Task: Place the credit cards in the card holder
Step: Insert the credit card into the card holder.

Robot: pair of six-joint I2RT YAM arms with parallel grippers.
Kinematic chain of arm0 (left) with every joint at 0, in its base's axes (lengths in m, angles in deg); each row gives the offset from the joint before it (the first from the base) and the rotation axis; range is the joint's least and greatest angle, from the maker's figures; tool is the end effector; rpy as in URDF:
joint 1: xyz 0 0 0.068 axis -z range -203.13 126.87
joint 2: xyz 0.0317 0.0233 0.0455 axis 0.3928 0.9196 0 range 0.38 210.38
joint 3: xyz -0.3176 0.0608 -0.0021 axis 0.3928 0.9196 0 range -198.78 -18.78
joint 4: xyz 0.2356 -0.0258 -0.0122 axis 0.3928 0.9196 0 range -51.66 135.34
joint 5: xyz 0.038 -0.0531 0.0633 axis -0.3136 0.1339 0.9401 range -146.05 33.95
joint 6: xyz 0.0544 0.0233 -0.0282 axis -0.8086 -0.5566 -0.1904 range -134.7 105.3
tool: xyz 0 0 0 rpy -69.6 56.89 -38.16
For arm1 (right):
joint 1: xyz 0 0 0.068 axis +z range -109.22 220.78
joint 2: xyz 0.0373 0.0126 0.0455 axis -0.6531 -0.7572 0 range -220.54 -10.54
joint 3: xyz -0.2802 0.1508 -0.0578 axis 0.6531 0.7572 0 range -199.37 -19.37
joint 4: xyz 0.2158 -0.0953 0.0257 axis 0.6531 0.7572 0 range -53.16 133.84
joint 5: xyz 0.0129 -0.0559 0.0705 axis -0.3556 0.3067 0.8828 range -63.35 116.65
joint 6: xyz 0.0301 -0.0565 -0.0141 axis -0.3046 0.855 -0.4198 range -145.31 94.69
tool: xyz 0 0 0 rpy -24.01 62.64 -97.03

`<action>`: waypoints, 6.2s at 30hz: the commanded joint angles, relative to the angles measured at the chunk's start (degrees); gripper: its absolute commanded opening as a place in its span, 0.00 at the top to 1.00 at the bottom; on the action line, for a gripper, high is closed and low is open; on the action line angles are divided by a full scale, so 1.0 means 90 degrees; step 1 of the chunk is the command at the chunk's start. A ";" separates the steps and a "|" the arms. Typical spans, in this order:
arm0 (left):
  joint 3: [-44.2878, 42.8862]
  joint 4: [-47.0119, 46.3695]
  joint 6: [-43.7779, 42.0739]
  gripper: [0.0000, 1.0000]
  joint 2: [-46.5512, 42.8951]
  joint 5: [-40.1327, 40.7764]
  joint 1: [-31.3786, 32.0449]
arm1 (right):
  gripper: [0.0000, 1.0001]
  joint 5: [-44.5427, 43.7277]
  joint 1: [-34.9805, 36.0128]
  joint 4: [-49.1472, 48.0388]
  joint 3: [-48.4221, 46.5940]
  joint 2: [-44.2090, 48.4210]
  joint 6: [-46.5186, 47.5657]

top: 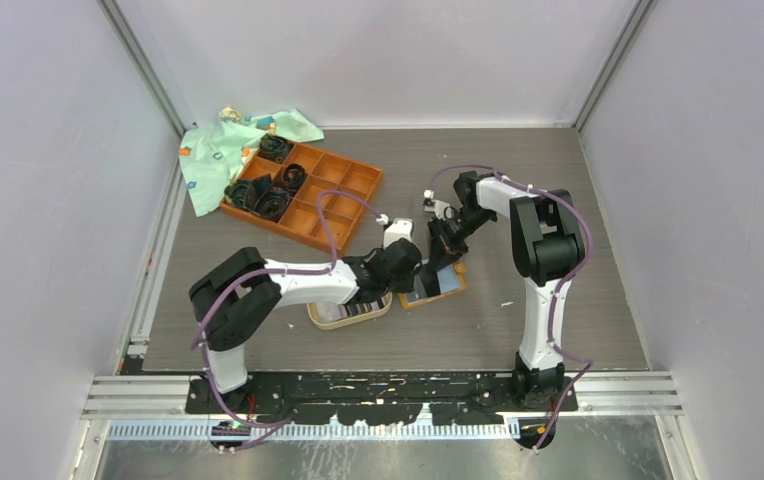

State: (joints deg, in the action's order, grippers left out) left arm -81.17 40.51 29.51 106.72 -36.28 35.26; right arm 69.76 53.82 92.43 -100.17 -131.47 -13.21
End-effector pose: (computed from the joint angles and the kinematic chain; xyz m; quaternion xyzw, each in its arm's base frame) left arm 0.2209 -0.3258 0.2195 0.0492 0.9147 -0.1877 0.3544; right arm 0.3598 0.1195 0.1782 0.1843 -0.9106 -0.3665 0.0494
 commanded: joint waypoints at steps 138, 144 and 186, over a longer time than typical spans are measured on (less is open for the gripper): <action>-0.2091 0.1029 -0.0044 0.76 0.1195 0.0631 0.0973 | 0.79 -0.0439 0.0363 -0.0513 0.0060 -0.0113 0.0027; -0.2032 0.1215 0.0154 0.76 0.1205 0.0677 0.0898 | 0.74 -0.0429 0.0360 -0.0475 0.0042 0.0005 0.0086; -0.0152 -0.1245 -0.1194 0.73 -0.0417 -0.0121 0.0780 | 0.60 0.0061 0.0074 0.0066 0.0024 0.0780 0.0692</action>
State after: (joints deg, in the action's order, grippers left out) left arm -83.90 36.29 22.47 107.77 -35.14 42.67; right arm 66.66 55.52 90.71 -99.18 -127.14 -8.60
